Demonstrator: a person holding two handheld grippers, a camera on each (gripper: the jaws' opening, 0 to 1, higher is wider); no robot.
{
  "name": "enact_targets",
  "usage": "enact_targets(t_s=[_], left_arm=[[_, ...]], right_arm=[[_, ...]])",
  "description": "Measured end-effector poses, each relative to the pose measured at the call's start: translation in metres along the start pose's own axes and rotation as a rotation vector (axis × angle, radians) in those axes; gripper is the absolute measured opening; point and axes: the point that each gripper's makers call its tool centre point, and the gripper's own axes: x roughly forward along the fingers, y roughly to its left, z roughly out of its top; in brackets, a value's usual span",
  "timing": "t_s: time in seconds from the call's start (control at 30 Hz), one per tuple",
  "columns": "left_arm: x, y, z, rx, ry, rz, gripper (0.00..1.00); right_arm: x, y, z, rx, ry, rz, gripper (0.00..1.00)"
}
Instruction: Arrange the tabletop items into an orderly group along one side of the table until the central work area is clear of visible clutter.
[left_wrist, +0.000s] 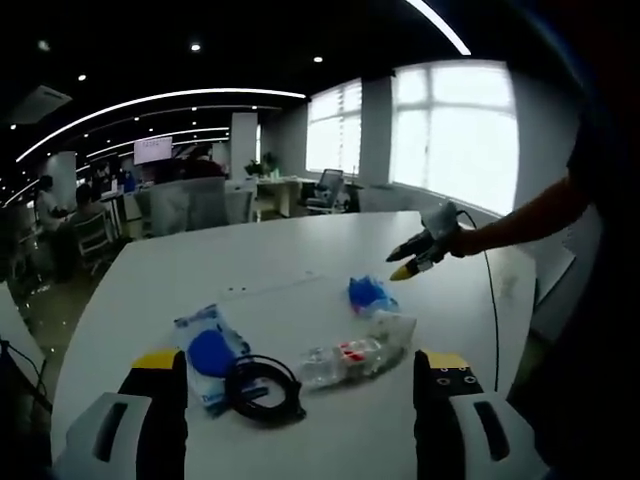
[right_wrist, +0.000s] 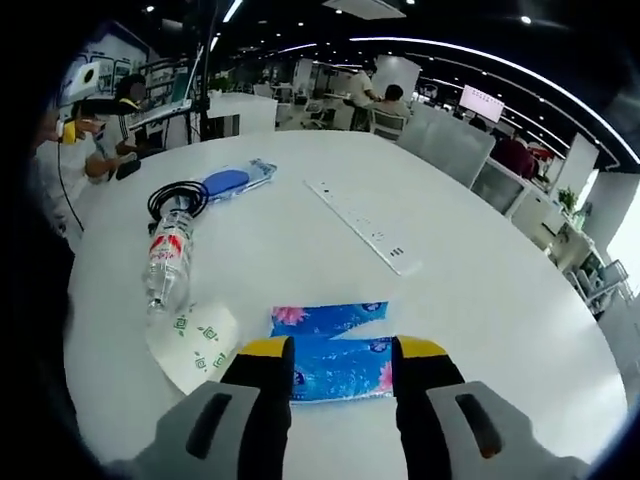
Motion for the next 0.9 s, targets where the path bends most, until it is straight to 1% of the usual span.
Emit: enact_targets(t_s=[0.1, 0.13, 0.23, 0.4, 0.43, 0.53, 0.6, 0.7, 0.83, 0.9], left_arm=[[-0.003, 0.002, -0.003, 0.001, 0.005, 0.004, 0.92], [-0.005, 0.003, -0.005, 0.000, 0.010, 0.007, 0.92], [-0.007, 0.004, -0.006, -0.002, 0.012, 0.009, 0.92], [-0.010, 0.005, -0.006, 0.002, 0.014, 0.016, 0.92], [-0.011, 0.006, -0.007, 0.001, 0.015, 0.020, 0.92], [-0.012, 0.007, -0.007, 0.009, 0.020, 0.022, 0.92], [-0.013, 0.008, -0.004, 0.007, 0.012, 0.026, 0.92], [-0.013, 0.010, -0.004, 0.008, 0.010, 0.036, 0.92], [-0.013, 0.009, -0.004, 0.001, 0.006, 0.041, 0.92], [-0.012, 0.008, -0.005, 0.003, 0.012, 0.044, 0.92]], right_arm=[[0.002, 0.003, 0.001, -0.034, 0.007, 0.033, 0.37], [0.004, 0.006, 0.001, -0.062, 0.013, 0.055, 0.38], [0.005, 0.010, -0.001, -0.114, 0.036, 0.087, 0.38], [0.011, 0.007, -0.002, -0.174, 0.056, 0.101, 0.38], [0.011, 0.008, 0.001, -0.201, 0.052, 0.119, 0.38], [0.013, 0.006, -0.001, -0.250, 0.070, 0.129, 0.37], [0.015, 0.008, -0.001, -0.268, 0.063, 0.155, 0.37], [0.015, 0.010, -0.002, -0.296, 0.074, 0.170, 0.36], [0.015, 0.010, -0.008, -0.334, 0.099, 0.191, 0.36], [0.016, 0.011, -0.008, -0.348, 0.097, 0.196, 0.36]])
